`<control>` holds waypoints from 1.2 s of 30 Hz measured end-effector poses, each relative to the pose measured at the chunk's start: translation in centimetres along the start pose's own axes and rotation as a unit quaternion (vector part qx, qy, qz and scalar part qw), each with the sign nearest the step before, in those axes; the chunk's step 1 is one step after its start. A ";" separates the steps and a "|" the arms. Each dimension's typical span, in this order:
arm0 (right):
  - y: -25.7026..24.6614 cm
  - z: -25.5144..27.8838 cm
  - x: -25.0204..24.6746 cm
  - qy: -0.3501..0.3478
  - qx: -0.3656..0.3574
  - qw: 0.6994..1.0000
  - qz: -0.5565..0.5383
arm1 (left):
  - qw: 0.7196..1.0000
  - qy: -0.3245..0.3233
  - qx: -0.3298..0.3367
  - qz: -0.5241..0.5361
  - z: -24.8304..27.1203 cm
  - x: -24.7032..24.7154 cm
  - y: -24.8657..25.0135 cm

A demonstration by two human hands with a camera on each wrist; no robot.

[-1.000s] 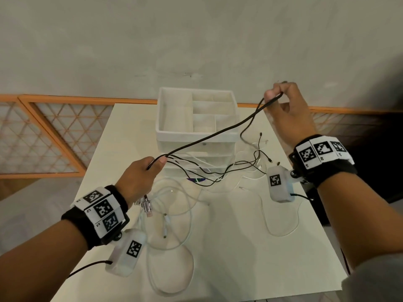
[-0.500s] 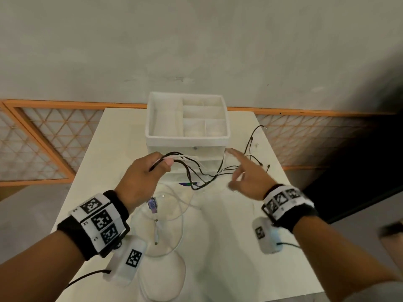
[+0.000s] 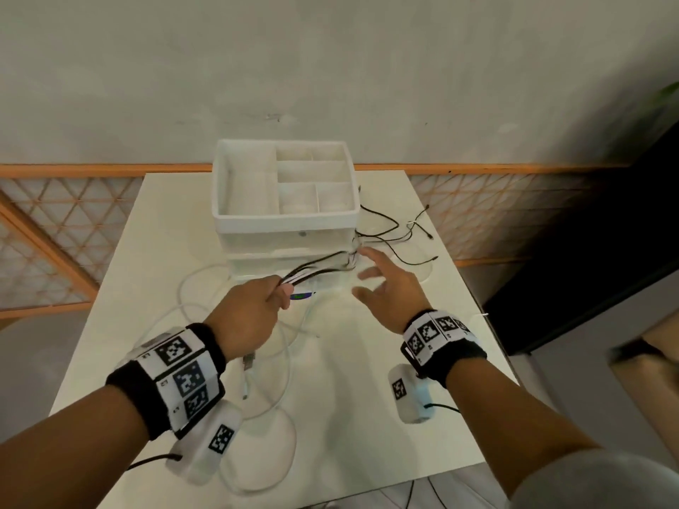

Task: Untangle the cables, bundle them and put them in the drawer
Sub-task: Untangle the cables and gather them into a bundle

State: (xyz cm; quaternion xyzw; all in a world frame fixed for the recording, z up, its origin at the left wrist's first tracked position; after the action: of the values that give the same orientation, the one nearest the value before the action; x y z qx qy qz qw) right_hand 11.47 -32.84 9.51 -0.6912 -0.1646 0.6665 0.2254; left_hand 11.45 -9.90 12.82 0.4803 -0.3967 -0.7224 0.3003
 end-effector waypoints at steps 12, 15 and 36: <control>13.5 7.3 7.1 -0.173 0.193 0.902 0.346 | 0.970 0.027 -0.086 0.225 -0.5 1.0 -2.8; 13.0 7.7 7.6 -0.177 0.202 0.911 0.312 | 0.965 0.056 -0.099 0.238 -0.8 1.1 -3.2; -1.1 3.7 2.4 -0.031 0.156 0.945 -0.287 | 0.916 0.096 -0.112 0.374 0.1 1.8 -1.2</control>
State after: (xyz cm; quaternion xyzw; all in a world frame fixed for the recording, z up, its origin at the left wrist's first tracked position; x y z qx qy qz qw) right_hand 7.99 -30.34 8.06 -0.5501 -0.2570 0.6120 0.5067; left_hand 10.61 -10.69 10.97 0.3267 -0.4334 -0.5475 0.6369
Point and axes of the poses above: each hand's wrist, its own z-axis away from the middle knuckle, its own x-axis out of the palm, y = z × x, the point moved 6 cm from there along -z, towards the middle knuckle, and after that the axes turned 14 degrees about z, right-handed, at the moved point
